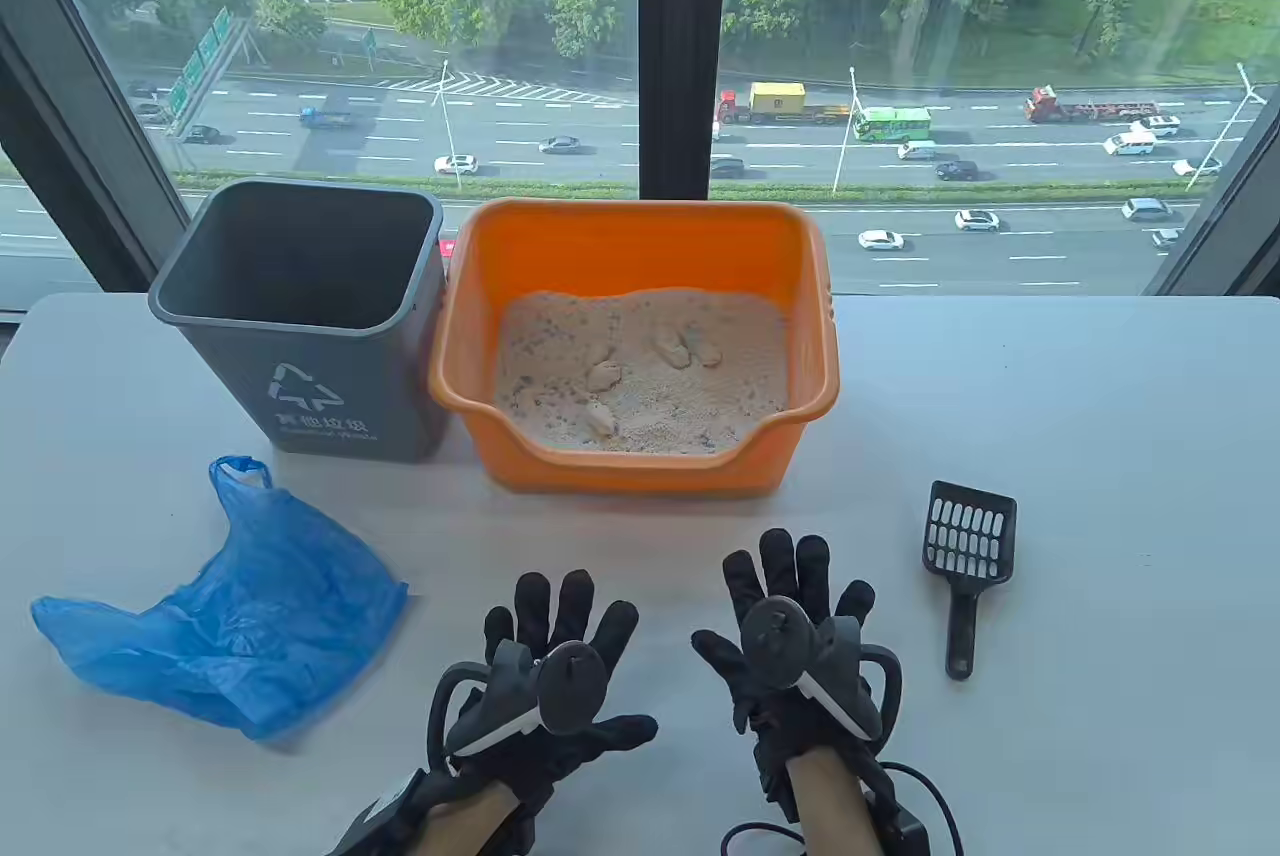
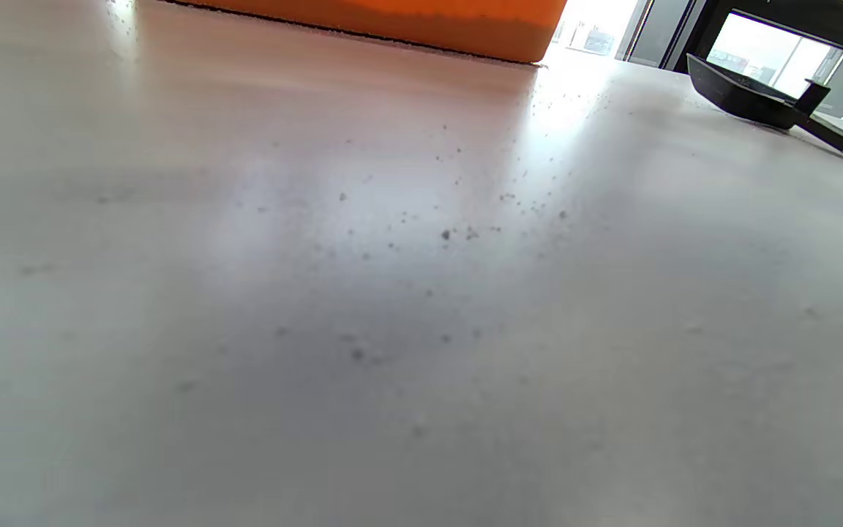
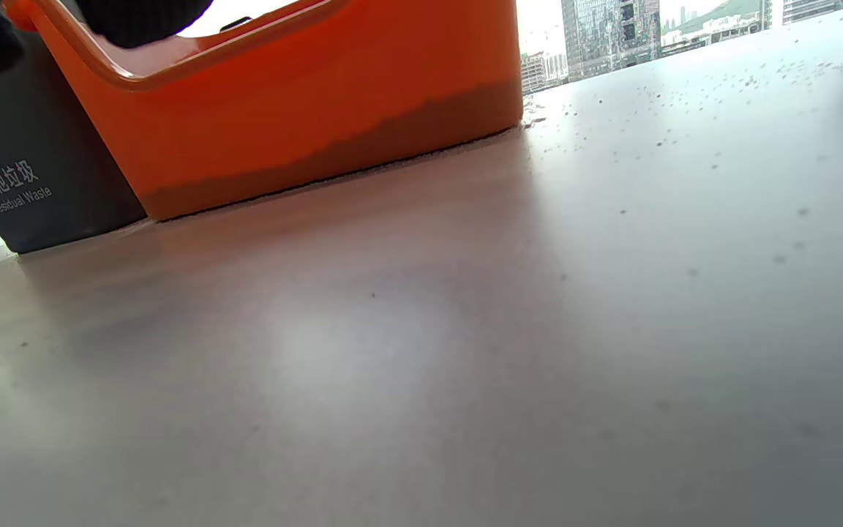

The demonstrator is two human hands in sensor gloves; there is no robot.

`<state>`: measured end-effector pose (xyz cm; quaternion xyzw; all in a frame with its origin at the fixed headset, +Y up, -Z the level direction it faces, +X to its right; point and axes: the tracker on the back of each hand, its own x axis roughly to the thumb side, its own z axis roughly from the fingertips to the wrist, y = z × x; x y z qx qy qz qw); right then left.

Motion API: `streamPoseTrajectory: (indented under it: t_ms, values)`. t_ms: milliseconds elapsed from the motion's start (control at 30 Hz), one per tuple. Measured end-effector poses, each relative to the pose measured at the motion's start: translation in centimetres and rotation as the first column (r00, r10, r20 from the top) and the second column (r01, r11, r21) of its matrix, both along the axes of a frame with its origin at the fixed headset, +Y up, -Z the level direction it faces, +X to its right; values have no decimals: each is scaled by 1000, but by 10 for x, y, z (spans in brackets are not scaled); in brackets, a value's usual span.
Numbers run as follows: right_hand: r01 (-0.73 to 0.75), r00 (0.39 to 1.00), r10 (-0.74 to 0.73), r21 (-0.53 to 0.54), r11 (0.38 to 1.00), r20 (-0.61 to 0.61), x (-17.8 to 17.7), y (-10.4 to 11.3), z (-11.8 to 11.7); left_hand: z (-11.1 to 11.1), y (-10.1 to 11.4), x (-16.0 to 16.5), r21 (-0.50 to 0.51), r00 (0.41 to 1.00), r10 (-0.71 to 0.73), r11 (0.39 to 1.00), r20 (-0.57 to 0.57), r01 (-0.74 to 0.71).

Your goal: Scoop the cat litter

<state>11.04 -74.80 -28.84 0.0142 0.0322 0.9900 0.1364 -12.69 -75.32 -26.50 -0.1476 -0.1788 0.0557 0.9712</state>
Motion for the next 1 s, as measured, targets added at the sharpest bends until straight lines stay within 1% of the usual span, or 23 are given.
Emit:
streamPoseTrajectory:
  t_ms: [233,333,533,600,700,800,867,900,967,1000]
  values:
    - [3,1000,-3,5,1000,5,1,0,1,0,0,-1,5,1000,2,1000,-6,-2]
    - [5,1000,-5,-10,1000,8,2,-2,0,2,1,-1,2,1000,10,1000,-14,-10]
    - [9,1000,-9,-19,1000,4,1,-3,0,2,11,-1,27,1000,19,999,-24,-18]
    - [14,1000,-14,-13,1000,1,1,-1,2,-2,19,-7,40,998,31,999,-48,-29]
    - [32,999,-32,-12,999,-1,1,0,3,-15,40,-37,71,988,79,995,-131,-70]
    - [34,999,-34,-20,999,-5,0,-1,3,-32,59,-85,72,955,131,991,-266,-116]
    - [33,999,-33,-28,999,-8,0,-1,3,-45,68,-123,78,912,165,986,-375,-147]
    - [34,999,-35,-34,999,-11,-1,-1,3,-52,69,-146,73,878,169,986,-449,-152]
    - [37,999,-38,-37,999,-12,-1,-1,3,-61,67,-182,43,824,141,989,-549,-140]
    - [38,999,-38,-38,999,-12,-1,-1,3,-63,65,-195,32,801,132,990,-584,-140]
